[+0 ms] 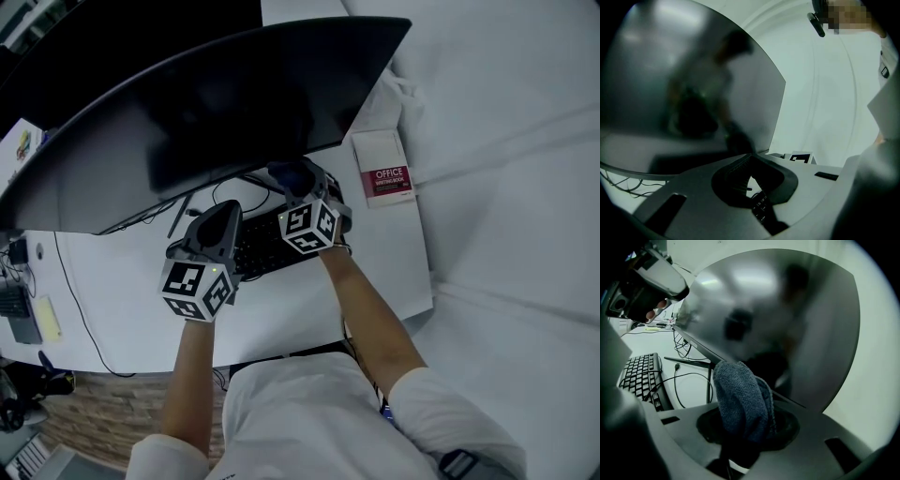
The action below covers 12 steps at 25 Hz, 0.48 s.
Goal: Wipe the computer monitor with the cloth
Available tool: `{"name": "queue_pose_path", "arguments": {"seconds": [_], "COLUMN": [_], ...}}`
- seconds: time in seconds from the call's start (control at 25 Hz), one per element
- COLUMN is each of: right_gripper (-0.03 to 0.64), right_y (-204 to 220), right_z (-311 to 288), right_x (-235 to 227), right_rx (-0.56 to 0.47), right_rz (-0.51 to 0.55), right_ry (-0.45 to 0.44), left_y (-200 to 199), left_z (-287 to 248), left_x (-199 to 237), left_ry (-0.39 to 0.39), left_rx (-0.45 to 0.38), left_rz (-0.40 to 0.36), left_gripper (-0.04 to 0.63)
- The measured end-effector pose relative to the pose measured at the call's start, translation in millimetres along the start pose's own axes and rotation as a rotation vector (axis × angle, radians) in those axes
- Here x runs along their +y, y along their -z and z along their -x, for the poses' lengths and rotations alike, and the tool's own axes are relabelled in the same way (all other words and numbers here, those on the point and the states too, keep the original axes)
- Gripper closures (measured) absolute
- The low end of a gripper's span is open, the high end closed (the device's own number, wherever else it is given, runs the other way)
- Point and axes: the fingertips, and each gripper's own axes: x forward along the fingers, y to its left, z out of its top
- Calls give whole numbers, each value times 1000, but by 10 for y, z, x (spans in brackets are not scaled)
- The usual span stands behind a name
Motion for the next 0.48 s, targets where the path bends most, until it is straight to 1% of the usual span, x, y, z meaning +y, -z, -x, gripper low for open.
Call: {"name": "queue_pose_path", "arguments": {"seconds": [0.48], "right_gripper": [483], "right_y": [304], "right_z": [132], "right_x": [-530], "right_rx": [8], "right_rz": [-68], "right_ry": [93], "left_y": [-64], "left_z": [-298], "left_x": [-293], "left_ry": [44], "left_rx": [26], "left_rz": [-38], "left_gripper": [583]}}
